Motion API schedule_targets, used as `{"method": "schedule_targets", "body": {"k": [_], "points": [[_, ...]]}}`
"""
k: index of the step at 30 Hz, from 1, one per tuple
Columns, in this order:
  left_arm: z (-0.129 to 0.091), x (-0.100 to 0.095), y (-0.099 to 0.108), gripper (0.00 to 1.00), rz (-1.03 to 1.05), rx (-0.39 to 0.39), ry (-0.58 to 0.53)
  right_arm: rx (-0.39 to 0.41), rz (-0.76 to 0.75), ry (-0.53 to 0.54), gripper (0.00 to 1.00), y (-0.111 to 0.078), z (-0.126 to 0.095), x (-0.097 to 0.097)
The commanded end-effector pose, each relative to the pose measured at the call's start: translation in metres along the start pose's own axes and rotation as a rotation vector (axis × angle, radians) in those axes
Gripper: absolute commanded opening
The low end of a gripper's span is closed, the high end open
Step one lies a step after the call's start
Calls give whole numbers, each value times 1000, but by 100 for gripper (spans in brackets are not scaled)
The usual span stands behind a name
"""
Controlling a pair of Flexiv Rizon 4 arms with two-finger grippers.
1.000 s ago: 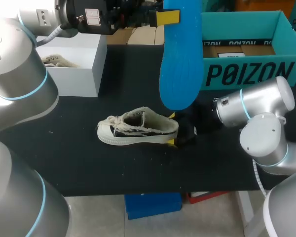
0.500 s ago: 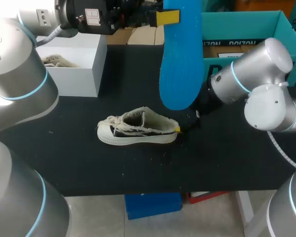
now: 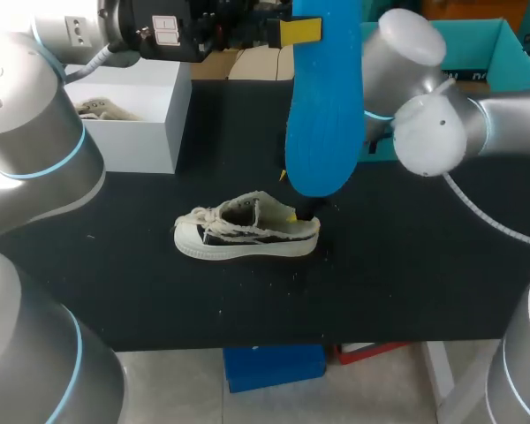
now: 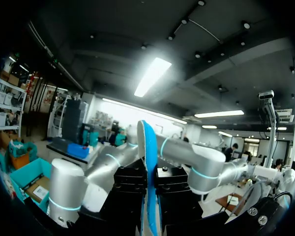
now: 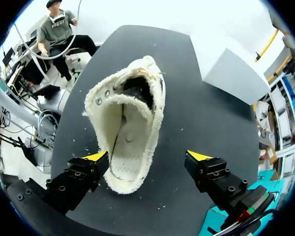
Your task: Take the shoe out of the shoebox, open the shoe tongue, remove and reinsert the insole, then place the shoe into the shoebox
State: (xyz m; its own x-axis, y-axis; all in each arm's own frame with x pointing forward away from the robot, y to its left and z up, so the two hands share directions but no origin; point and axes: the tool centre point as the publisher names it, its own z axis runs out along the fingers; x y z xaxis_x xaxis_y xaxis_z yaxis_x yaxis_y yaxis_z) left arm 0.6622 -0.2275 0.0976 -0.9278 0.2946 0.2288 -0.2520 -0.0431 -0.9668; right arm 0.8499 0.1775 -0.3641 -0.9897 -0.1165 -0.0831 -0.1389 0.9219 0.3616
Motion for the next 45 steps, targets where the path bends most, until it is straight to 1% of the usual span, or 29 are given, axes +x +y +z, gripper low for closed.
{"method": "schedule_targets", "body": {"k": [1,3,5,12,17,25,26,27,28,29,30,31,45], "points": [[2,0,1,0,0,0,-3,444,2,22,100,14,6,-8],[2,0,1,0,0,0,-3,451,6,24,100,18,8,-10],[2,0,1,0,0,0,-3,459,8,27,100,15,12,-14],[2,0,1,0,0,0,-3,451,22,38,100,25,27,-20],[2,0,1,0,0,0,-3,443,23,42,100,31,36,-21],[2,0,1,0,0,0,-3,415,46,45,100,32,44,-17],[2,0,1,0,0,0,-3,402,50,45,85,33,45,-16],[2,0,1,0,0,0,-3,398,50,47,64,34,46,-15],[2,0,1,0,0,0,-3,387,50,52,48,35,47,-14],[2,0,1,0,0,0,-3,371,48,55,38,36,48,-12],[2,0,1,0,0,0,-3,351,47,63,21,37,49,-11],[2,0,1,0,0,0,-3,335,38,68,0,39,50,-10],[2,0,1,0,0,0,-3,335,38,68,0,39,50,-10]]}}
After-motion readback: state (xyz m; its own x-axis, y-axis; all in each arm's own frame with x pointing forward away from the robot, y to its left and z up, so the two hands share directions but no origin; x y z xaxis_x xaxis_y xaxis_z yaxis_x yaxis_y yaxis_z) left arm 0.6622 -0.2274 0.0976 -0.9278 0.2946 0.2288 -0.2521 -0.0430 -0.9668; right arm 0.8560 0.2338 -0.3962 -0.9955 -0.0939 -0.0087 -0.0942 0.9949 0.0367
